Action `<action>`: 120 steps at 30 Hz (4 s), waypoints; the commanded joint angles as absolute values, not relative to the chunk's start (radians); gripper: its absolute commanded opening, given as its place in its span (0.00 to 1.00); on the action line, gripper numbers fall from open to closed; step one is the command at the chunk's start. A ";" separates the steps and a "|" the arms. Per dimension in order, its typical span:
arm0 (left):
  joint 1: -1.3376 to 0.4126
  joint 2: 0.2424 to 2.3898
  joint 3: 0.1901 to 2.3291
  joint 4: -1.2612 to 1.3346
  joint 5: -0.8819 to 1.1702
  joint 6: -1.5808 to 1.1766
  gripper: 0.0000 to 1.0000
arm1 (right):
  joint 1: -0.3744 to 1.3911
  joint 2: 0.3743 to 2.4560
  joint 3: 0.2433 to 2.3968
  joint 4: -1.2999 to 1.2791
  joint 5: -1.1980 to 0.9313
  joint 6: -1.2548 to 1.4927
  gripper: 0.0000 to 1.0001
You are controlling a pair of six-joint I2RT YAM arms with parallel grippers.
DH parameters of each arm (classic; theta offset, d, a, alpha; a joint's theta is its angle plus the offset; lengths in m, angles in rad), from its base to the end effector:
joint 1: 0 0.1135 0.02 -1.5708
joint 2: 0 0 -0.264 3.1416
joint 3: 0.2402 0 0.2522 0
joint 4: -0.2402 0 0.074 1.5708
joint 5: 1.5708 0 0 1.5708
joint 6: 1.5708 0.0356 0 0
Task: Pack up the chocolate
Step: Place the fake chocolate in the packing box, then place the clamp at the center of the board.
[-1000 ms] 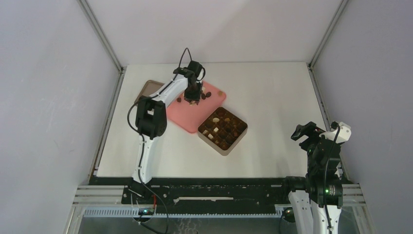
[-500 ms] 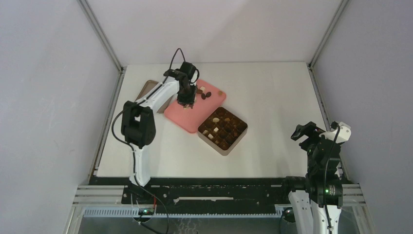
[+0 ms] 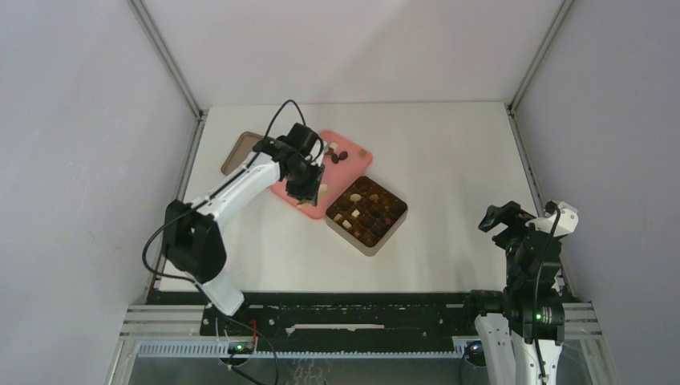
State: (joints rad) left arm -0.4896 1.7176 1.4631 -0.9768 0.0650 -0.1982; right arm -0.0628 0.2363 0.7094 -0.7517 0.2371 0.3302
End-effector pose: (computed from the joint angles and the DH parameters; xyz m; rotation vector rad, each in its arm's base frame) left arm 0.3054 -0.1654 0.2678 0.4270 2.8008 -0.2504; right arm 0.0578 -0.0120 0.3105 0.5197 1.7667 -0.0321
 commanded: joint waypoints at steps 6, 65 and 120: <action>-0.687 1.526 1.406 -1.012 0.117 -0.179 0.03 | -0.054 0.222 0.709 -0.718 0.225 0.322 0.92; -0.980 1.804 1.585 -1.098 0.146 -0.124 0.30 | -0.044 0.221 0.709 -0.722 0.233 0.327 0.93; -0.419 1.183 0.757 -0.514 -0.348 -0.498 0.43 | -0.020 0.124 0.699 -0.701 0.207 0.318 0.93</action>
